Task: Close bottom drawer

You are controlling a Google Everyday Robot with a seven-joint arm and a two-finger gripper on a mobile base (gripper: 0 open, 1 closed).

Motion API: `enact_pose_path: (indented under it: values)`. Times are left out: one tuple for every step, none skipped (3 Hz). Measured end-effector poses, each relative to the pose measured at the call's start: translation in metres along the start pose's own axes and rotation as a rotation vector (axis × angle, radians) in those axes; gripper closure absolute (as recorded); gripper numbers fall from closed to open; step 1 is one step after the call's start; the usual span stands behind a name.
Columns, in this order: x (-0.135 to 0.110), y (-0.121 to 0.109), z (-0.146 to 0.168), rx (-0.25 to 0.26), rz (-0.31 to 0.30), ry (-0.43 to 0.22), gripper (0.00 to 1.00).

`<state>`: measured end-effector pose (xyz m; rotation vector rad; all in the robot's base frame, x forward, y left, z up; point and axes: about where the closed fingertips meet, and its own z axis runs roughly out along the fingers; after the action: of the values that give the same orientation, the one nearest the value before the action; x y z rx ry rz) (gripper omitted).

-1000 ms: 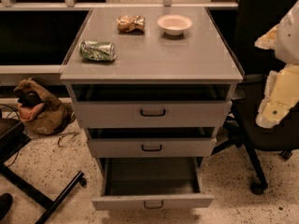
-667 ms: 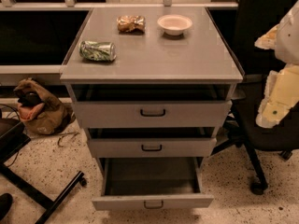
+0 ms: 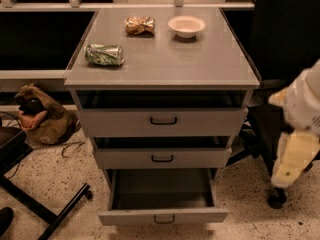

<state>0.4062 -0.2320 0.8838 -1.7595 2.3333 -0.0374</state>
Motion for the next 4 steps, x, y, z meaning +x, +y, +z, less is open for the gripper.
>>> enact_pose_path:
  values:
    - [0.031,0.038,0.066,-0.118,0.032,0.019,0.0]
    - [0.042,0.064,0.111,-0.293,0.014,-0.015,0.0]
    - [0.042,0.064,0.111,-0.293,0.014,-0.015,0.0]
    - [0.048,0.083,0.144,-0.351,0.047,-0.041,0.0]
